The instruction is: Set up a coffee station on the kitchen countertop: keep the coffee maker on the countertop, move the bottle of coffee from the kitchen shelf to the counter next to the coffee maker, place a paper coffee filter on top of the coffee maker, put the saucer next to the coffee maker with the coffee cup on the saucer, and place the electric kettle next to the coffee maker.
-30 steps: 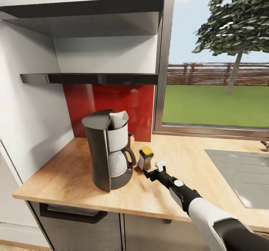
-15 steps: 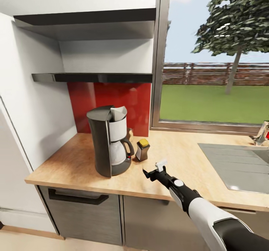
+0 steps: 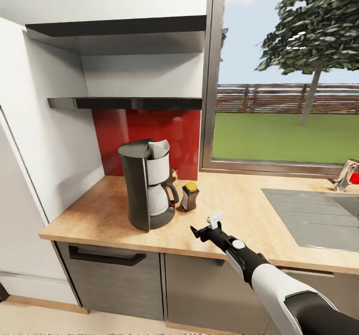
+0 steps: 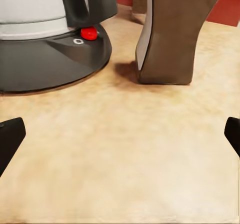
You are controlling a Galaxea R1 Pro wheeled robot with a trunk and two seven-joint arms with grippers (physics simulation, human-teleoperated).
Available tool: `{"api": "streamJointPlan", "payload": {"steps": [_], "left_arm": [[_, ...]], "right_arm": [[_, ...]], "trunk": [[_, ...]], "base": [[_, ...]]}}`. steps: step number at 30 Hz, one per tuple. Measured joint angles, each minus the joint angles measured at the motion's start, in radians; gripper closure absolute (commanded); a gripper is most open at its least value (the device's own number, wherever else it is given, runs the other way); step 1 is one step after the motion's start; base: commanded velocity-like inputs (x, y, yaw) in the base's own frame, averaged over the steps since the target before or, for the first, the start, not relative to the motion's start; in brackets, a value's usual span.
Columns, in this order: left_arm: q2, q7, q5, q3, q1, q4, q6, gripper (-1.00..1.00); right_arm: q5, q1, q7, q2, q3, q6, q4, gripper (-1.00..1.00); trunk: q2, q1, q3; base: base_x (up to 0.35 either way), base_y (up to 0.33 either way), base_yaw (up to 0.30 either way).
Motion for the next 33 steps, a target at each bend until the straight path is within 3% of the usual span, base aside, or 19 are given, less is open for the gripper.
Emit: {"api": "streamJointPlan", "payload": {"steps": [11,18,22,28,30,32,33], "left_arm": [[-0.002,0.002,0.002,-0.005,-0.001,-0.013,-0.002,-1.0],[-0.002,0.0,0.003,-0.005,-0.011,-0.055,-0.02,-1.0],[-0.001,-0.003,-0.001,-0.006,-0.011,-0.086,-0.022,-1.0],[-0.005,-0.009,-0.008,-0.008,-0.011,-0.093,-0.025,-1.0],[-0.014,-0.011,-0.01,-0.009,-0.011,-0.092,-0.025,-1.0],[-0.022,-0.011,-0.01,-0.008,-0.011,-0.092,-0.025,-1.0],[-0.031,-0.011,-0.01,-0.009,-0.011,-0.092,-0.024,-1.0]], "right_arm": [[0.0,0.0,0.0,0.003,0.001,0.0,0.002,-1.0],[-0.01,0.011,0.0,0.004,-0.001,-0.001,0.04,-1.0],[-0.063,0.077,-0.001,-0.002,-0.002,-0.029,0.148,-1.0],[-0.069,0.25,-0.014,-0.005,-0.001,-0.04,0.192,-1.0],[-0.069,0.321,-0.079,-0.006,0.0,-0.032,0.195,-1.0],[-0.069,0.36,-0.254,-0.004,-0.003,0.011,0.196,-1.0],[-0.071,0.382,-0.377,-0.002,-0.007,0.084,0.196,-1.0]], "trunk": [[0.0,0.0,0.0],[0.0,0.0,0.0],[0.0,0.0,0.0],[0.0,0.0,0.0],[0.0,0.0,0.0],[0.0,0.0,0.0],[0.0,0.0,0.0]], "base": [[-0.287,-0.103,0.0],[-0.046,-0.013,0.0],[-0.002,0.0,0.0],[0.0,0.0,0.0],[0.0,0.0,0.0],[0.0,0.0,0.0],[0.0,0.0,0.0]]}}
